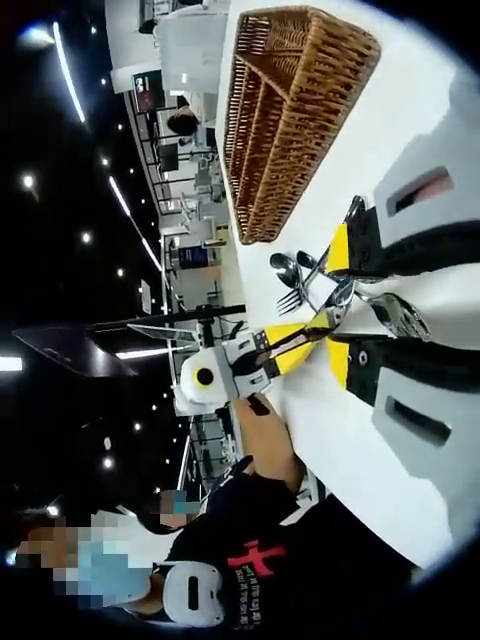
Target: Arrange the knives, forks, and spoons in their matching storage slots by inserting each utensil handle-first until every utensil is classified and aligned in the correct compartment
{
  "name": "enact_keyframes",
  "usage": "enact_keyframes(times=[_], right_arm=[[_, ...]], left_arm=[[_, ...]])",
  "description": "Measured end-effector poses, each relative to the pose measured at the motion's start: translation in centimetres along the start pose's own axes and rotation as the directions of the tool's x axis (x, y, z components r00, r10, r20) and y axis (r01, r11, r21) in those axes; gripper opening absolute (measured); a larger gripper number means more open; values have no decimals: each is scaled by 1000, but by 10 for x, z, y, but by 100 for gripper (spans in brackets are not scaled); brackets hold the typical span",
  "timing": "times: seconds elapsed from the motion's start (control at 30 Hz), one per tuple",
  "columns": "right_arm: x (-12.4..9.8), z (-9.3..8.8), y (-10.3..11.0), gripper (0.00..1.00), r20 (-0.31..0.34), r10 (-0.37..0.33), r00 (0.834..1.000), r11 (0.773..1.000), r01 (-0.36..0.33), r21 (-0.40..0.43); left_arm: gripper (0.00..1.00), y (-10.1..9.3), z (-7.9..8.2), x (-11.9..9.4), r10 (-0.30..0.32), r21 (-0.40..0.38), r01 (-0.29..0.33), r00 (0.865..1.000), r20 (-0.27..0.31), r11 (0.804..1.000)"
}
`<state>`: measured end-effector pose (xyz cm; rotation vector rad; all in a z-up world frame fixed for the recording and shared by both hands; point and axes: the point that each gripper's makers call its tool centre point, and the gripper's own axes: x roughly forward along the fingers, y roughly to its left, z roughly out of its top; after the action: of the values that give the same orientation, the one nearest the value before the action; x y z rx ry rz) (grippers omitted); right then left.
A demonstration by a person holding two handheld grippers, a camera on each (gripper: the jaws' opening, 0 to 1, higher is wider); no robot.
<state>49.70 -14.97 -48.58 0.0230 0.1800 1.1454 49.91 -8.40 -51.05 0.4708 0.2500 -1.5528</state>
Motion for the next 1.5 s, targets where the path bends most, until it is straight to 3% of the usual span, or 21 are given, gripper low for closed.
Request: enact_keyframes(times=[0.17,0.27,0.6,0.73,1.13,1.33,1.5], right_arm=[[0,0,3,17,6,11,1000,1000,-11,9],[0,1,3,24,10,11,1000,1000,-11,21],[-3,4,5,28,32,29,999,998,-30,46],[-4,1,2,20,17,17,1000,999,-17,30],[-6,5,6,15,41,37,998,998,-39,39],[-6,2,10,7,22,65,998,997,-66,37],[-7,4,8,2,29,60,998,997,-61,50]], left_arm=[[5,-1,2,0,-9,-17,9,1000,15,1000],[5,-2,2,1,-10,-24,11,1000,16,1000],[5,-2,4,3,-2,-4,2,1000,6,1000],[5,-2,4,4,-12,-2,12,1000,8,1000],[6,1,8,4,-12,-16,13,999,49,1000],[9,4,9,1,-13,-31,16,997,76,999],[6,7,-1,6,5,0,-5,1000,31,1000]])
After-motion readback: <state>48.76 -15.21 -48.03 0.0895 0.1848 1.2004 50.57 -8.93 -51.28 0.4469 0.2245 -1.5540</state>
